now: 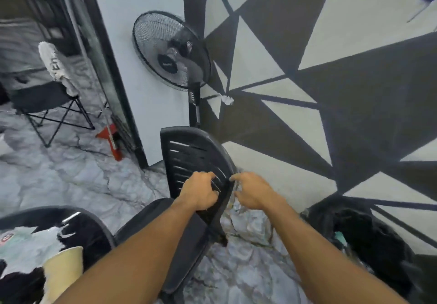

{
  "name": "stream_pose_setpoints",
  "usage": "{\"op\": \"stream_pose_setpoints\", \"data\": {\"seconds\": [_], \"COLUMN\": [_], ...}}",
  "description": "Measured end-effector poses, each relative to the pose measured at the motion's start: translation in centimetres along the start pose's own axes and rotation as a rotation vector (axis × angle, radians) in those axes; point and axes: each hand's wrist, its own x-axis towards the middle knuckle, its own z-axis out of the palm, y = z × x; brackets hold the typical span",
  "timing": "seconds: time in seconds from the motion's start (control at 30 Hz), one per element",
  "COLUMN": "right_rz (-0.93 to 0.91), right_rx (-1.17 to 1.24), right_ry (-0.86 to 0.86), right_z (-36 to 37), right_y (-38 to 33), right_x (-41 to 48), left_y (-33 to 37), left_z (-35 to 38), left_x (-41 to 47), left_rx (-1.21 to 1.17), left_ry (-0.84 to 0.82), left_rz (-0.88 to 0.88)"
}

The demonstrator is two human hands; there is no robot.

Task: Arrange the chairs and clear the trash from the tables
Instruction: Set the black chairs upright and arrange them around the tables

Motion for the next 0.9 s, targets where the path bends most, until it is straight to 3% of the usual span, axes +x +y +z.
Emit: {"op": "stream_pose_setpoints", "data": {"seconds": [0.2,0.37,0.77,0.9], "right_rz": [-0.253,-0.464,-1.141,-1.341], "right_rx": [-0.127,-0.297,-0.691,-0.560], "right_ry": [-0.115,-0.099,-0.349,-0.436], "right_z": [-3.1,-3.7,0.0,0.2], "right_y": [0.9,-0.2,-4.1,-2.5], "right_x": [14.0,24.6,39.2,42.2], "left_y": [-1.7,-2.4,-3.7,-0.6], "left_z": [-0.1,1.8,2.5,3.7], "left_x": [9.0,15.3,20.0,23.1], "left_rx": [-0.139,-0.375,-0.615,-0.798], "left_ry": [0.086,0.152,0.333,0.452], "left_rz": [-0.218,-0.348,-0.727,-0.806]}}
